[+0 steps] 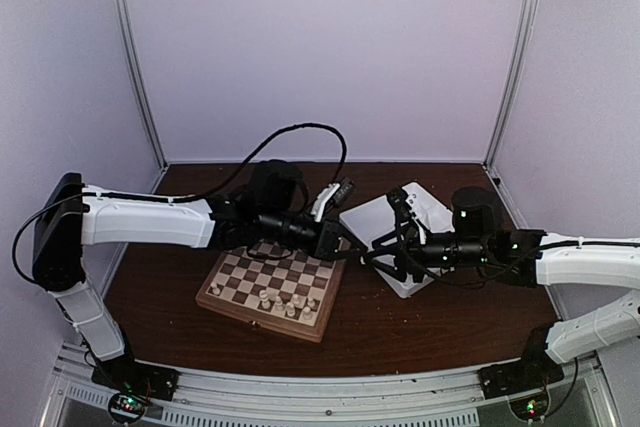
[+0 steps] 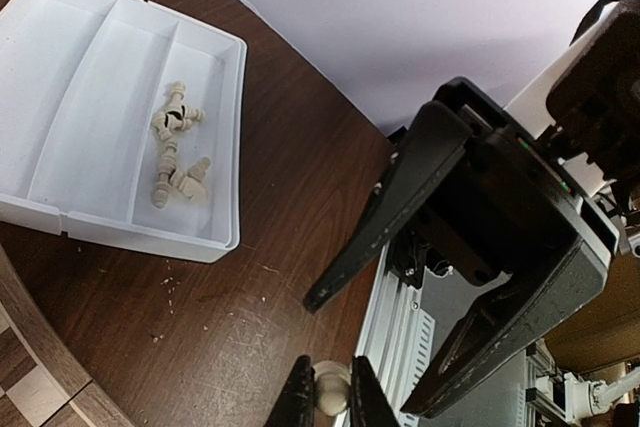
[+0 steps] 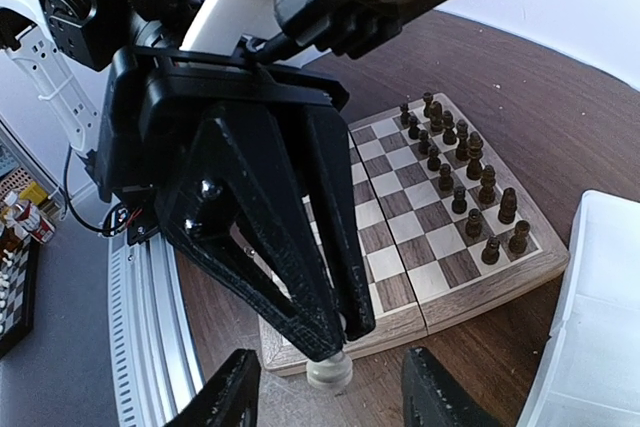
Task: Set up the chess pieces on the board
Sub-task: Place the chess piece on the chessboard.
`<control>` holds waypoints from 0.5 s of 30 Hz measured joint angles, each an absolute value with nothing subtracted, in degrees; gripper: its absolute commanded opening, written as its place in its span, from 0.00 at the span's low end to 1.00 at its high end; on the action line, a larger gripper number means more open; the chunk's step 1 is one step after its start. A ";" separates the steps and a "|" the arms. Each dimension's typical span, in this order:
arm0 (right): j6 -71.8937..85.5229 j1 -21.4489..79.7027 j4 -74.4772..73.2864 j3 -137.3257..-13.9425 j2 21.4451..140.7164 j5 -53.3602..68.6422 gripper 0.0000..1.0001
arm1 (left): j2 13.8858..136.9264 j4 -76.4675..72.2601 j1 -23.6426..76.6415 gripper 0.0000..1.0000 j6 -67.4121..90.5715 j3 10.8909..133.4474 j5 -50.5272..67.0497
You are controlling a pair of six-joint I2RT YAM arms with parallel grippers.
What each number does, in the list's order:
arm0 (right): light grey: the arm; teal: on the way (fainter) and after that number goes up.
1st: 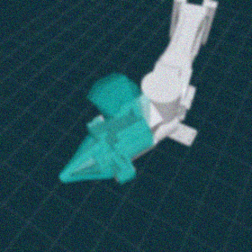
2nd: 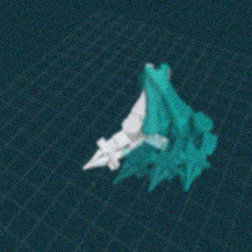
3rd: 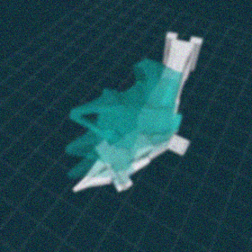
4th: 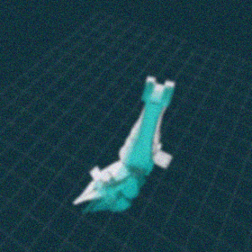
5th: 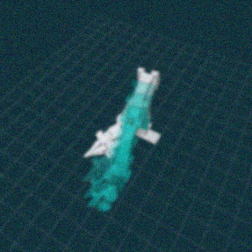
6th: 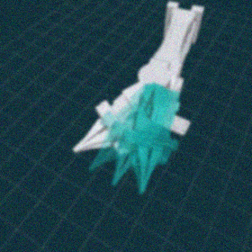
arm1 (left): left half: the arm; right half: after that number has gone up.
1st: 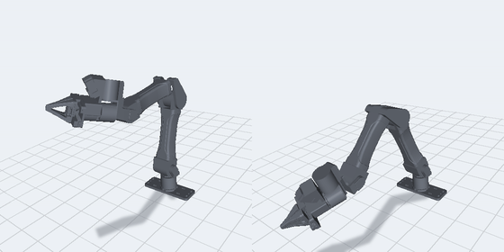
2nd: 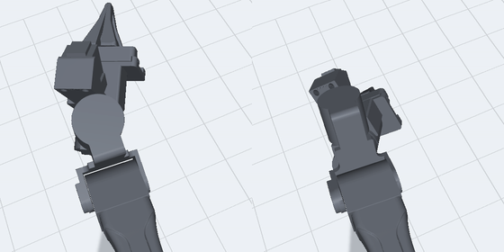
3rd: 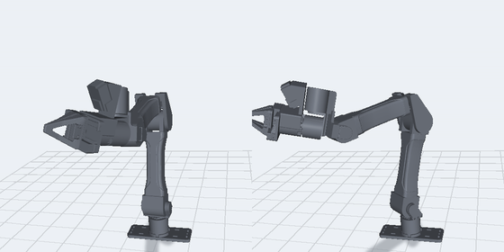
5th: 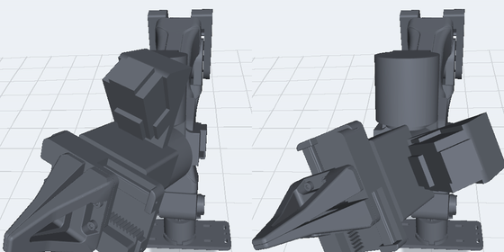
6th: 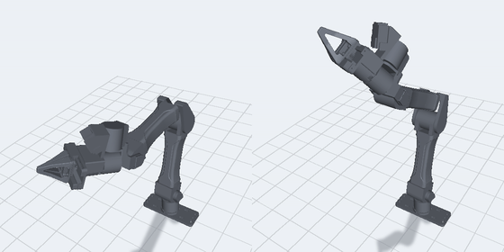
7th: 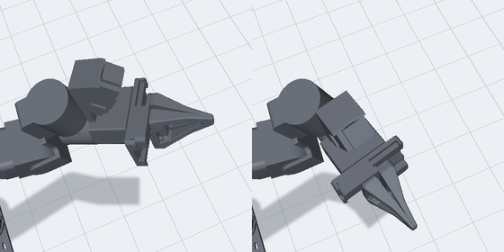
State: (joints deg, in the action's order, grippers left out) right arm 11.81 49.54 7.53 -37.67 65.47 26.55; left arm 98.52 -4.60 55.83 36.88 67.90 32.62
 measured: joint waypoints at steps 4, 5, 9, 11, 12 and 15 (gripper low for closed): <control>11.66 49.54 7.53 -37.67 65.45 26.24 0.65 | 98.24 -4.29 55.83 0.00 36.64 67.90 32.14; 11.81 49.54 7.49 -37.67 65.41 26.15 0.70 | 98.13 -4.23 55.83 0.00 36.56 67.90 32.08; 11.51 49.56 7.55 -37.63 65.06 25.67 0.96 | 97.89 -4.12 55.83 0.00 36.34 67.92 31.75; 12.05 49.54 7.51 -37.52 64.82 25.45 1.00 | 97.80 -3.70 55.83 0.00 36.18 67.92 31.62; 11.77 49.54 7.55 -37.45 64.62 25.26 1.00 | 97.67 -3.31 55.83 0.00 36.05 67.90 31.44; 11.77 49.54 7.53 -37.01 63.61 24.77 1.00 | 97.10 -2.46 55.83 0.00 35.66 67.90 30.81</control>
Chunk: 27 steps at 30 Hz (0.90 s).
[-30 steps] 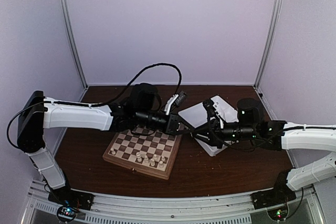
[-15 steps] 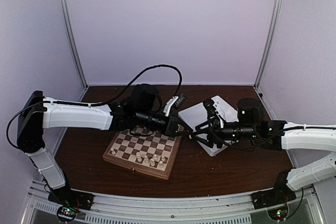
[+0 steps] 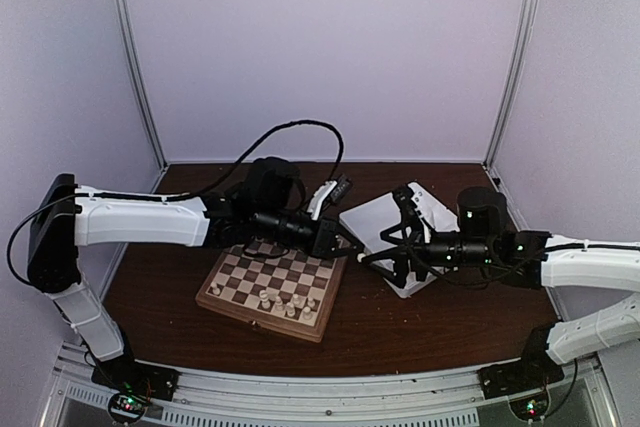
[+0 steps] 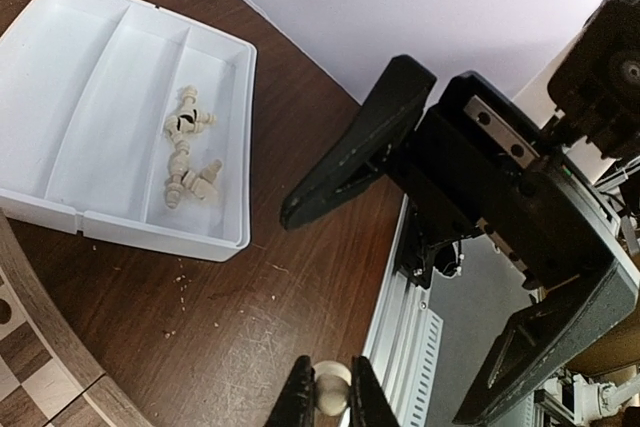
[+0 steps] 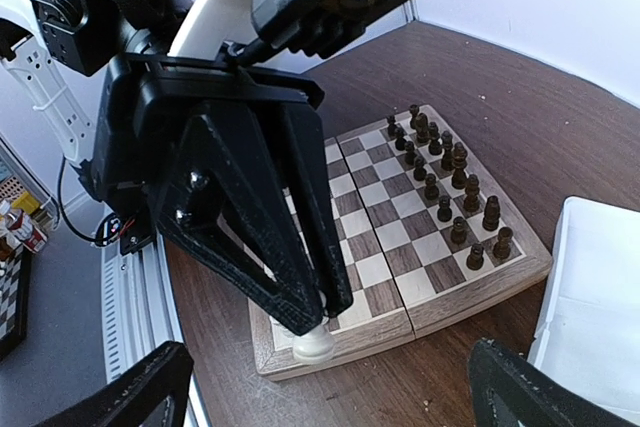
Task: Set up the chess pieces on the board
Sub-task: Place the chess piece on the chessboard.
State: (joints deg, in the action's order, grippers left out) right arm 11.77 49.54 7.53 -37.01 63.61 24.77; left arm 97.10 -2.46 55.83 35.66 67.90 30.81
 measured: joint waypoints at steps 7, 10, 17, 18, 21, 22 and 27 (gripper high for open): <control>11.70 49.54 7.29 -36.27 61.58 22.63 1.00 | 95.11 -0.91 55.83 0.00 34.15 67.90 29.21; 11.33 49.54 6.90 -35.83 60.60 21.08 1.00 | 93.97 1.41 55.83 0.00 33.08 67.90 27.73; 10.00 49.54 5.65 -34.96 58.41 16.80 1.00 | 90.15 7.20 55.83 0.00 29.98 66.74 23.49; 9.85 49.54 5.65 -34.61 58.02 16.14 1.00 | 89.30 8.32 55.83 0.00 29.41 66.35 22.57; 9.61 49.54 5.65 -33.85 57.36 14.81 1.00 | 86.63 11.66 55.83 0.00 27.99 65.01 19.97; 9.56 49.54 5.65 -33.69 57.36 14.37 1.00 | 85.82 12.60 55.83 0.00 27.57 64.60 19.16; 9.56 49.54 5.72 -33.43 57.52 13.28 1.00 | 82.65 16.49 55.83 0.00 25.78 62.17 15.00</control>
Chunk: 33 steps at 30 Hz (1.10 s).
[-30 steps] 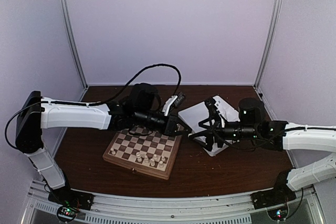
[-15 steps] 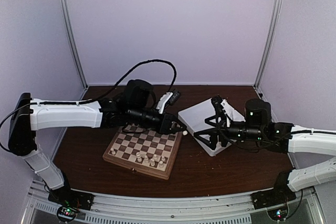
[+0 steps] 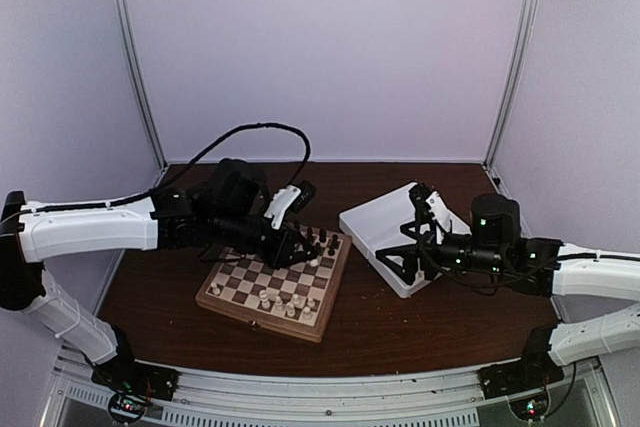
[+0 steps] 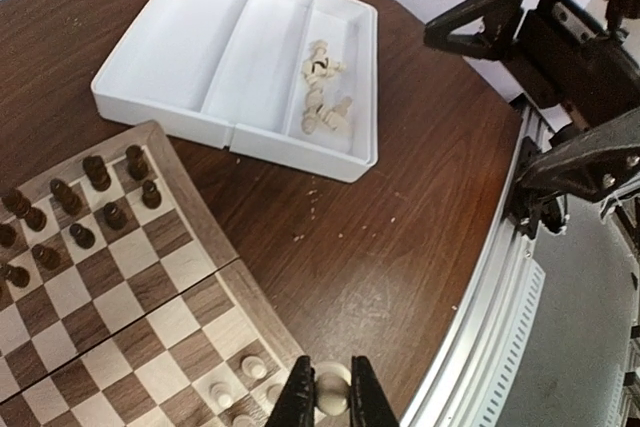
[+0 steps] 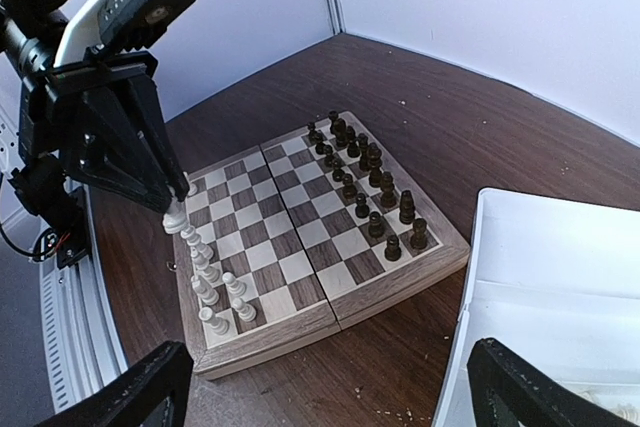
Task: Set up the chess pieces on the board
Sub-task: Place the chess piece on the chessboard.
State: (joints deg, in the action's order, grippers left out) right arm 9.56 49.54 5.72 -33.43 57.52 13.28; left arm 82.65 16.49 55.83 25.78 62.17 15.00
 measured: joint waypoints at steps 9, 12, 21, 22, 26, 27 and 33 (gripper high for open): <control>9.61 49.54 5.74 -33.43 57.56 12.71 1.00 | 81.97 22.02 55.83 0.00 22.76 59.22 8.51; 9.61 49.54 5.74 -33.43 57.56 12.60 1.00 | 81.97 22.37 55.83 0.00 21.93 57.95 6.87; 9.67 49.54 5.74 -33.43 57.56 12.56 1.00 | 83.50 22.59 55.83 0.00 21.54 55.27 2.81; 9.67 49.54 5.72 -33.43 57.56 12.56 1.00 | 83.99 22.57 55.83 0.00 21.54 55.27 2.52; 9.72 49.54 5.72 -33.43 57.56 12.53 1.00 | 86.04 22.59 55.83 0.00 21.56 55.27 1.91; 9.78 49.54 5.72 -33.43 57.56 12.56 1.00 | 86.41 22.59 55.83 0.00 21.58 55.27 1.67; 9.85 49.54 5.72 -33.43 57.67 12.53 1.00 | 88.60 22.76 55.83 0.00 21.61 55.42 -0.14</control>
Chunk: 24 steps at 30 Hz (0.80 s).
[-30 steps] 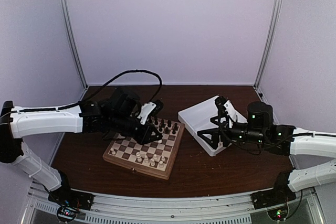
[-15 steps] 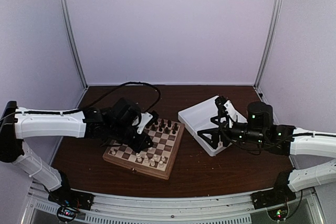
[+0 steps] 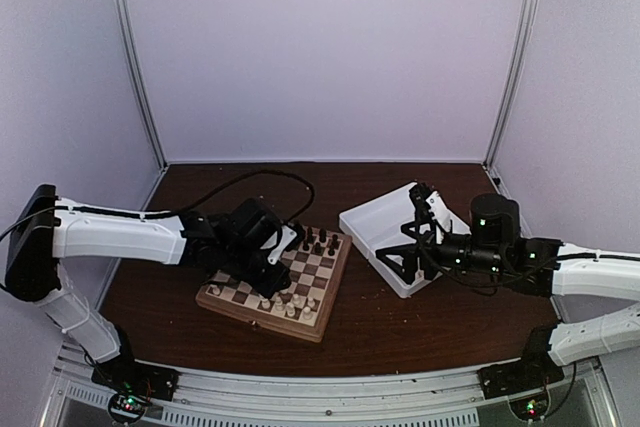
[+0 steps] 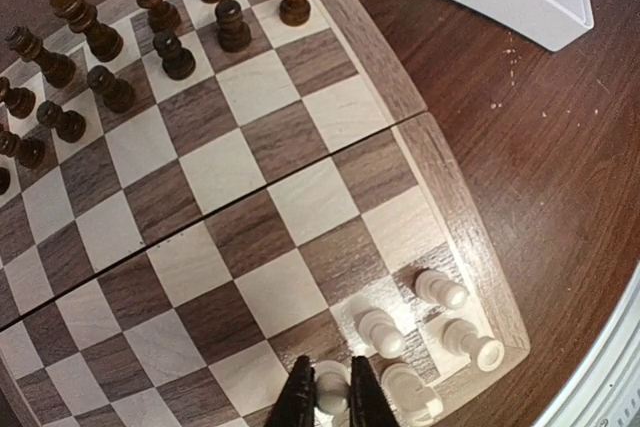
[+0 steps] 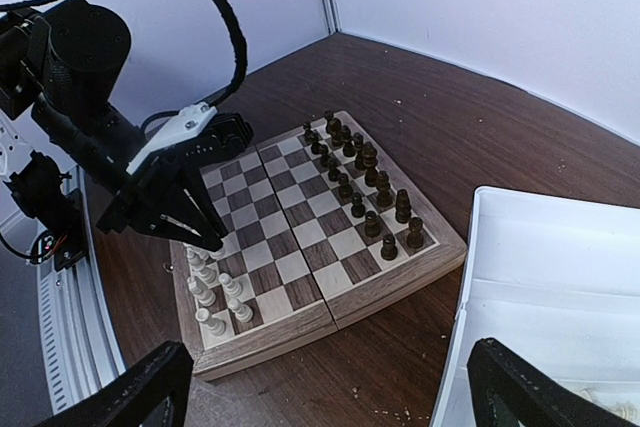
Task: Set up the chess pieces on the board
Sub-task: Place the chess piece on the chessboard.
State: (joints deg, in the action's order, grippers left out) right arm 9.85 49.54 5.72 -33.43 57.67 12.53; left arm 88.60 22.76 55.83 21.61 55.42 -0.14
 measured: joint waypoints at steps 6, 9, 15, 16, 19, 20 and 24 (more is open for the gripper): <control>9.85 49.54 5.69 -33.43 57.80 12.53 1.00 | 90.50 23.07 55.81 0.00 21.63 55.88 -0.67; 9.87 49.54 5.69 -33.43 58.04 12.53 1.00 | 91.29 23.77 55.81 0.00 21.76 56.55 -0.69; 10.33 49.54 5.69 -33.43 58.22 12.53 1.00 | 92.99 24.08 55.81 0.00 21.80 57.82 -0.64; 10.39 49.54 5.69 -33.43 58.22 12.53 1.00 | 93.25 24.10 55.81 0.00 21.80 57.87 -0.62; 10.46 49.54 5.69 -33.43 58.24 12.53 1.00 | 93.89 24.14 55.81 0.00 21.80 57.87 -0.62; 10.46 49.54 5.69 -33.43 58.24 12.53 1.00 | 94.04 24.14 55.81 0.00 21.80 57.87 -0.62; 10.48 49.54 5.69 -33.43 58.35 12.53 1.00 | 94.24 24.16 55.81 0.01 21.80 57.87 -0.62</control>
